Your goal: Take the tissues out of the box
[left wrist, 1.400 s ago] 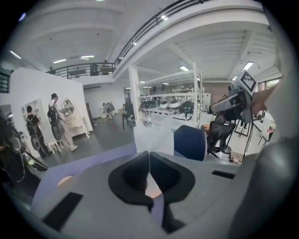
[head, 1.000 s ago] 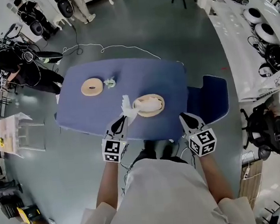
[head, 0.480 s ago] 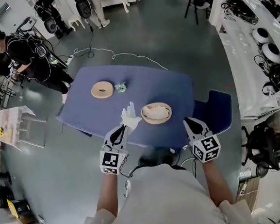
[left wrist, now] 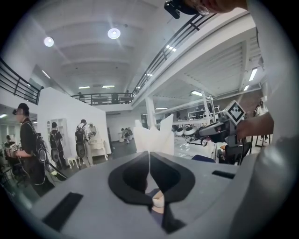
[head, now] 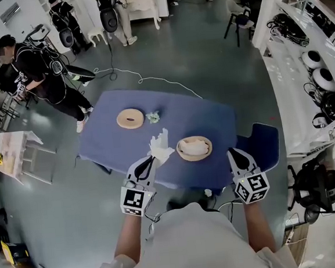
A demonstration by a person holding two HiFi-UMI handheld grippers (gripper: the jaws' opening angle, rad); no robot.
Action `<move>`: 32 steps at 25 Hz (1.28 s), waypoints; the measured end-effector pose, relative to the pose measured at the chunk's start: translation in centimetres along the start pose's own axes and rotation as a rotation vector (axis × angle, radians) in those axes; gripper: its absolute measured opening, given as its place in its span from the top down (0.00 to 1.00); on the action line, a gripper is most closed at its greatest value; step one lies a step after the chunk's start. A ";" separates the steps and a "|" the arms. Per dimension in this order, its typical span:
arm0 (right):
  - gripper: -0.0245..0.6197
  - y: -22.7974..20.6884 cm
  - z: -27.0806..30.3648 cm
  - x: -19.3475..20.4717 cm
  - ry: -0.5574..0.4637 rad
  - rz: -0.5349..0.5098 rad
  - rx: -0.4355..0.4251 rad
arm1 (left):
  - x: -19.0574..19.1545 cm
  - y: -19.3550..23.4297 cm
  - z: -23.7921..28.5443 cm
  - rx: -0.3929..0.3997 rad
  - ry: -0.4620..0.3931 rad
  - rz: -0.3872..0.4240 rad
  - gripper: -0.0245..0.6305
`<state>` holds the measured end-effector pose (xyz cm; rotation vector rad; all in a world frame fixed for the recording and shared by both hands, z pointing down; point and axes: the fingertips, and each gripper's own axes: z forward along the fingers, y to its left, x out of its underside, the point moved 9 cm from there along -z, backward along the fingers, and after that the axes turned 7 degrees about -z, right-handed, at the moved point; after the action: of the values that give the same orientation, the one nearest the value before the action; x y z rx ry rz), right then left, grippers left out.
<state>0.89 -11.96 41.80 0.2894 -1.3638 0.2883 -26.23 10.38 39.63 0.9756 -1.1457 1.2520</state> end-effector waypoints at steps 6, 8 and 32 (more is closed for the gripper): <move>0.90 0.7 0.2 -1.2 -0.020 -0.028 0.018 | -0.3 1.3 -0.3 0.005 -0.007 0.011 0.94; 0.90 1.1 0.1 -1.6 -0.027 -0.046 0.020 | -0.4 1.7 -0.6 0.006 -0.009 0.013 0.94; 0.91 1.8 0.0 -2.2 -0.044 -0.066 0.040 | -0.1 2.9 -0.4 0.020 -0.020 -0.002 0.94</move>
<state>-0.16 -10.31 39.68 0.3756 -1.3904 0.2558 -29.05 11.03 39.33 1.0063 -1.1498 1.2570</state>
